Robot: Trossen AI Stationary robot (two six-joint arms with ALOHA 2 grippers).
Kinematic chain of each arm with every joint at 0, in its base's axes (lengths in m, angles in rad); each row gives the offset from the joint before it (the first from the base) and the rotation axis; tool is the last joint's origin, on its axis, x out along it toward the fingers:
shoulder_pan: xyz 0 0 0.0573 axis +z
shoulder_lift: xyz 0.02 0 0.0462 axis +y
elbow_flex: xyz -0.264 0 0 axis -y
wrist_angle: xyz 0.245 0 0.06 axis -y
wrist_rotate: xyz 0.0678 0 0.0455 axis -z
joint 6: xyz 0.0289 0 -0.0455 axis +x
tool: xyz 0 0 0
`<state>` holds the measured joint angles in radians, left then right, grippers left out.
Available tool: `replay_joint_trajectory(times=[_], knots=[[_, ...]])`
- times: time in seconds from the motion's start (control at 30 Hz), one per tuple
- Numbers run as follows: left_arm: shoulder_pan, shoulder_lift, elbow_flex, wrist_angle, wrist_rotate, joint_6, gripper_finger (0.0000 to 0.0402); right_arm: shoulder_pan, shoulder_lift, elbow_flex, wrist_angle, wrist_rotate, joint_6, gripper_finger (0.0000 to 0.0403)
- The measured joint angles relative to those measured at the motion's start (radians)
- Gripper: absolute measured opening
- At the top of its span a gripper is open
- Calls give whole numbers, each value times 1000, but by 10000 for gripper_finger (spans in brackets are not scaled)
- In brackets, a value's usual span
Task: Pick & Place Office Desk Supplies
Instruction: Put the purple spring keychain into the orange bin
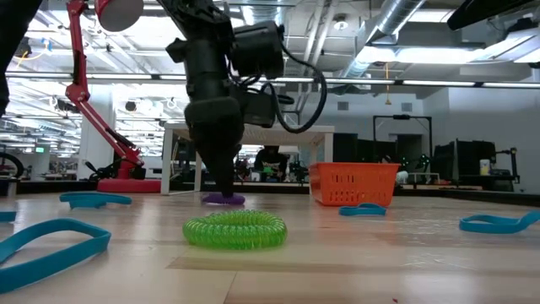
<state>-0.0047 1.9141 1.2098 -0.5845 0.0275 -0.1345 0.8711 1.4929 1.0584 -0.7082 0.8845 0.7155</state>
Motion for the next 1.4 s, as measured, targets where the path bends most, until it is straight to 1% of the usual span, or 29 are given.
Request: replay_joint_trajectory(times=[0.1, 0.17, 0.3, 0.37, 0.6, 0.8, 0.97, 1.1, 1.2, 1.27, 1.33, 1.4], knots=[[-34, 0, 0, 17, 14, -6, 141, 0, 0, 0, 0, 0, 0, 157], [-59, 0, 0, 24, 2, -5, 141, 0, 0, 0, 0, 0, 0, 157], [-90, 0, 0, 17, -114, -5, 141, 0, 0, 0, 0, 0, 0, 157], [-92, 0, 0, 16, -133, -12, 143, 0, 0, 0, 0, 0, 0, 157], [-76, 0, 0, 18, -137, -31, 144, 0, 0, 0, 1, 0, 8, 157], [-77, 0, -3, 32, -125, -58, 125, 8, 0, 0, 0, -11, 19, 157], [-86, -1, -68, 114, -102, -91, 116, 12, 0, 0, -1, -12, 18, 157], [-90, -8, -132, 181, -145, -132, 116, 12, 0, 0, -5, -11, 10, 157], [-91, -9, -165, 224, -152, -133, 95, 5, 0, 0, -10, -5, 10, 157], [-90, -10, -177, 252, -156, -134, 68, 4, 0, 0, -16, -4, 10, 157], [-90, -13, -180, 276, -157, -124, 33, 4, 0, 0, -16, -4, 11, 157], [-90, -15, -183, 311, -158, -109, 14, 4, 0, 0, -16, -4, 11, 157]])
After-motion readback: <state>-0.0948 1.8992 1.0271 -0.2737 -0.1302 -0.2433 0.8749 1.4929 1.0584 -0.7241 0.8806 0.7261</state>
